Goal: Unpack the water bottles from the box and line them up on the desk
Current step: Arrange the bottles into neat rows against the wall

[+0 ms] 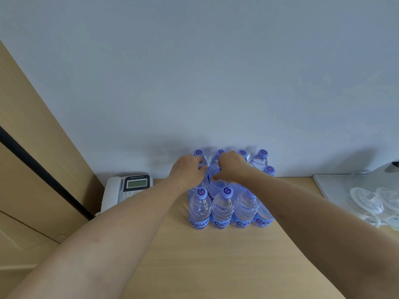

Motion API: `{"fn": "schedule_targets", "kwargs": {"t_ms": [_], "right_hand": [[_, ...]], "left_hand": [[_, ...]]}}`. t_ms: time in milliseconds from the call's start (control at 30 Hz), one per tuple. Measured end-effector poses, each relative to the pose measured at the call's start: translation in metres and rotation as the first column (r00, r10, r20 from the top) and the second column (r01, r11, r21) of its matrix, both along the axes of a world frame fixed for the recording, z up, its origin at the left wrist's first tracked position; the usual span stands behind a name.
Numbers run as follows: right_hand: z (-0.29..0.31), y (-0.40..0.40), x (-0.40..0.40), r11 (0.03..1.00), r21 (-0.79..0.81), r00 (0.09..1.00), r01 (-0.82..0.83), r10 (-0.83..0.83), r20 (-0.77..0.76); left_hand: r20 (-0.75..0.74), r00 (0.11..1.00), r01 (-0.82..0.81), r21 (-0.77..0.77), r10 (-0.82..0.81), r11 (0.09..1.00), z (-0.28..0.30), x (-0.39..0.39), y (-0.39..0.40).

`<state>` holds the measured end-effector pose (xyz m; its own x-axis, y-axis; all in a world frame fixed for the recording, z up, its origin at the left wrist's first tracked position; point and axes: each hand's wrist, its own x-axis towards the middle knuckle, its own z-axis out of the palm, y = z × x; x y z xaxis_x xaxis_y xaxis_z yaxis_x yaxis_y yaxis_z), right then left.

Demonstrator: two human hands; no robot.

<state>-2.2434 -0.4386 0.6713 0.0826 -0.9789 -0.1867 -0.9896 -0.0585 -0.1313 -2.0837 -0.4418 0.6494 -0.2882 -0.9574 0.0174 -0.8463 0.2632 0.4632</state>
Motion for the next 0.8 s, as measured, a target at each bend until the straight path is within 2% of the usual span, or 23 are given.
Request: {"fn": "schedule_targets", "kwargs": {"t_ms": [333, 433, 800], "right_hand": [[0.006, 0.003, 0.005, 0.998, 0.059, 1.0, -0.027, 0.028, -0.011], [0.007, 0.002, 0.006, 0.997, 0.081, 1.0, 0.008, -0.008, 0.0], [0.014, 0.006, 0.004, 0.993, 0.051, 0.992, -0.108, 0.11, -0.055]], "left_hand": [[0.0, 1.0, -0.022, 0.018, 0.022, 1.0, 0.002, 0.001, -0.001], [-0.003, 1.0, -0.025, 0.019, 0.025, 1.0, 0.001, 0.002, 0.0], [0.01, 1.0, -0.028, 0.02, 0.028, 0.999, 0.001, 0.003, -0.002]]}}
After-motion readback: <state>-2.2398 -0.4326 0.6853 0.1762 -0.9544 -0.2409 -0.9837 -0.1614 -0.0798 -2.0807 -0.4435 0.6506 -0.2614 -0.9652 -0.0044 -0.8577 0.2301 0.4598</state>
